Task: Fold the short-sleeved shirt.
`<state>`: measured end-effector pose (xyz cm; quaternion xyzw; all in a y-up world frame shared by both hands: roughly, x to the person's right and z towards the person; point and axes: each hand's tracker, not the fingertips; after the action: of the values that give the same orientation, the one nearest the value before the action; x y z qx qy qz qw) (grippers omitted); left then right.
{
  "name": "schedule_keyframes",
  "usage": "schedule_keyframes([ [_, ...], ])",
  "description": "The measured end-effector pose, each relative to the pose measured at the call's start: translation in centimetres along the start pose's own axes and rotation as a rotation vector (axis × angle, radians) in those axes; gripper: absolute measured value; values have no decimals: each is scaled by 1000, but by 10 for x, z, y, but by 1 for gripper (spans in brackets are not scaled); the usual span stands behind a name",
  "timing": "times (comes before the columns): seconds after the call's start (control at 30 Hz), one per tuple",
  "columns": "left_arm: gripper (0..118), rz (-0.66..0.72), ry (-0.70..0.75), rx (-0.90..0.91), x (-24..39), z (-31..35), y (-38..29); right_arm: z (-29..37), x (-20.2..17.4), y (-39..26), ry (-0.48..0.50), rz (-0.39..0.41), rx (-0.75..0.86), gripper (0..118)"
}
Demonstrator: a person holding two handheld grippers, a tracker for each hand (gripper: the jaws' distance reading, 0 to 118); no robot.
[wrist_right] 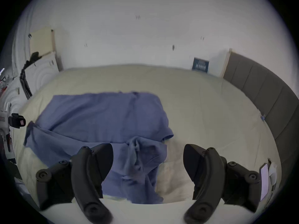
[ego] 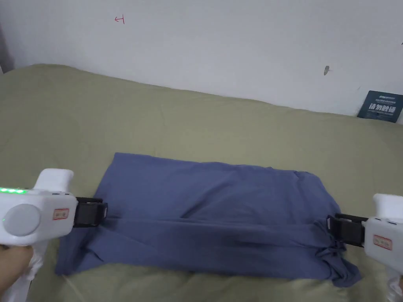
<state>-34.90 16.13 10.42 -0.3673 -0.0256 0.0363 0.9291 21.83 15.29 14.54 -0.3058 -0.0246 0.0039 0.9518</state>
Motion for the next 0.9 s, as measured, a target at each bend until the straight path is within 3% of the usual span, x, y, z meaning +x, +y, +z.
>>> schedule_keyframes([
  [0.07, 96, -1, 23, 89, 0, 31, -11, 28, -4, -9, 8, -6, 56, 91],
  [0.13, 75, 15, 34, 173, 3, 66, -28, 60, -8, -25, 45, -6, 100, 65],
  [0.17, 50, 29, 33, 200, 4, 78, -37, 73, -11, -32, 46, 0, 103, 42],
  [0.2, 2, 40, 36, 205, 6, 88, -47, 86, -17, -42, 34, 7, 109, 0],
  [0.23, 0, 40, 30, 192, 7, 96, -56, 96, -22, -53, 16, 17, 120, 0],
  [0.3, 0, 61, 41, 130, 8, 99, -75, 113, -30, -75, -20, 23, 123, 0],
  [0.4, 0, 32, 36, 51, 2, 83, -95, 124, -29, -97, 60, -54, 71, 0],
  [0.53, 5, 79, 42, 1, -9, 60, -96, 129, -30, -109, 42, -40, 52, 0],
  [0.57, 21, 113, 24, -5, -13, 53, -93, 130, -28, -110, 45, -43, 47, 0],
  [0.6, 57, 130, 18, -18, -13, 44, -86, 130, -25, -111, 46, -50, 41, 0],
  [0.63, 83, 131, 23, -15, -13, 35, -82, 131, -26, -110, 47, -50, 35, 0],
  [0.67, 97, 128, 22, -13, -12, 26, -77, 131, -25, -110, 42, -49, 33, 0],
  [0.87, 93, 51, 36, -126, 6, -25, -54, 133, -13, -108, 15, -36, 20, 0],
  [0.9, 64, 58, 35, -159, 6, -33, -53, 132, -12, -107, 11, -33, 18, 0],
])
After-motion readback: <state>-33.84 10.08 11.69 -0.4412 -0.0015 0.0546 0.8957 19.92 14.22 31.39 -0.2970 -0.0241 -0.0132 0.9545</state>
